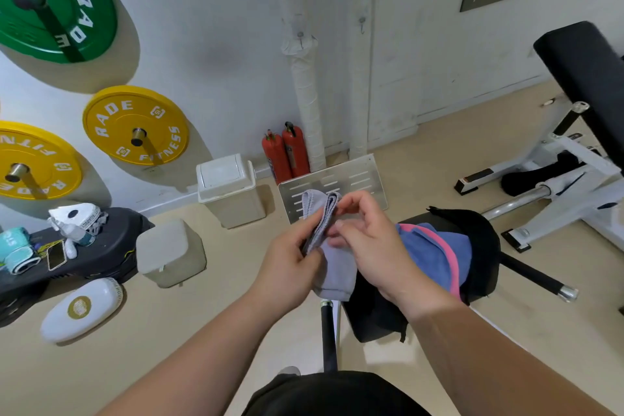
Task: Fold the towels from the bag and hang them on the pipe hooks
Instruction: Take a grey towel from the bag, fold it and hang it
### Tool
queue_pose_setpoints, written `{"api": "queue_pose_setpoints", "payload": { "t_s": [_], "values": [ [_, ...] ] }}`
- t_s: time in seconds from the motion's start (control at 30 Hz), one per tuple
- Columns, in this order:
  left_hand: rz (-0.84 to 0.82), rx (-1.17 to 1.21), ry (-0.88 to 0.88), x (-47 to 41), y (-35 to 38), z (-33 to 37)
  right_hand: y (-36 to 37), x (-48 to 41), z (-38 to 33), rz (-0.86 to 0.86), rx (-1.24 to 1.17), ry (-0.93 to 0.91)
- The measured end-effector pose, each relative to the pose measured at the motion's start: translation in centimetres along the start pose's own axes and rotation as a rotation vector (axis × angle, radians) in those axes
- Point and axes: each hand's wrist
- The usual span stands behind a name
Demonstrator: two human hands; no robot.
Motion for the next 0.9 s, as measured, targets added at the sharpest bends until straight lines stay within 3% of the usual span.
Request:
{"api": "queue_pose_setpoints", "payload": {
  "t_s": [0.07,0.13,0.27,0.37,0.53,0.73,0.8,0.9],
  "values": [
    [-0.054,0.080,-0.041,-0.4,-1.1,0.1,-1.1,-0.1,0.0,0.018,0.294,-0.167],
    [-0.151,0.180,-0.058,-0.7,-2.6,0.5,-2.3,-0.4,-0.6,-0.047,0.429,-0.186],
    [-0.398,0.347,-0.109,-1.4,-5.7,1.8,-3.6,-1.1,-2.4,-0.392,0.065,0.199],
    [-0.448,0.345,-0.163,-2.3,-7.4,1.7,-2.9,-1.4,-2.9,-0.441,-0.051,0.202],
    [-0.300,0.613,-0.336,-2.0,-8.4,-1.2,-1.5,-2.3,-1.9,-0.198,-0.112,0.139],
    [-0.027,0.632,-0.294,-1.6,-7.3,-3.7,1.6,-4.3,-0.1,0.055,-0.056,0.089],
    [0.062,0.601,-0.273,-2.1,-8.1,-4.2,3.1,-5.0,0.4,0.046,-0.064,0.124],
    [0.207,0.601,-0.272,-3.3,-10.9,-5.7,5.9,-5.7,1.3,-0.101,-0.077,0.190]
  ]
}}
Point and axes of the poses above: each hand's wrist, its own x-axis away from the middle knuckle, its own y-axis out of the palm, z = x × y, and after that the axes turned 10 degrees about -x, right-handed
